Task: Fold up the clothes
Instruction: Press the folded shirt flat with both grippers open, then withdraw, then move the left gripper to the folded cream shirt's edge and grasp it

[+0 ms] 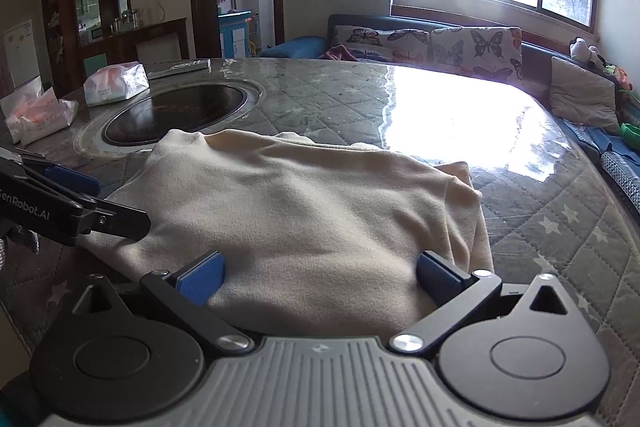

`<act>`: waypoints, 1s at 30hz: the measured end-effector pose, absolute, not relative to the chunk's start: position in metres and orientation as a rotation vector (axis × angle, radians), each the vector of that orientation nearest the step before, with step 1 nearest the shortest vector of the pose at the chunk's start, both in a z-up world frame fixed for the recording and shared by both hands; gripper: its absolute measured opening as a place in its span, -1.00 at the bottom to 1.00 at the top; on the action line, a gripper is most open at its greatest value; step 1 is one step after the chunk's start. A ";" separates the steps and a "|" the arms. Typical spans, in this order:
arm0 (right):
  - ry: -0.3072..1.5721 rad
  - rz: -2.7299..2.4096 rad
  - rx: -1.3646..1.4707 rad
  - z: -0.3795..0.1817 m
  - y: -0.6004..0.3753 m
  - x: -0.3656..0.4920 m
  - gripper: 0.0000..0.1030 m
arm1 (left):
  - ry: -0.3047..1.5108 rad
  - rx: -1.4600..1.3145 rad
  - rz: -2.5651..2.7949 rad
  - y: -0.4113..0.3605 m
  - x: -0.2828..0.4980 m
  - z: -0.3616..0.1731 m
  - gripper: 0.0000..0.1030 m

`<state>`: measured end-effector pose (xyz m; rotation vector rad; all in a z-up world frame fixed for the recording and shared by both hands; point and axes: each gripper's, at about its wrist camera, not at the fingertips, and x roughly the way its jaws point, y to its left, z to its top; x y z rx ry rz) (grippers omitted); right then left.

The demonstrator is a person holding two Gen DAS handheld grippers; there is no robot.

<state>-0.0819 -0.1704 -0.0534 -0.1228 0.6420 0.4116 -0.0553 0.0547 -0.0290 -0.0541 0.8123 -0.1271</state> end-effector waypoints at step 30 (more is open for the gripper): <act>0.570 0.534 -0.328 -0.026 -0.123 -0.111 1.00 | 0.787 -0.050 -0.047 0.076 -0.065 -0.020 1.00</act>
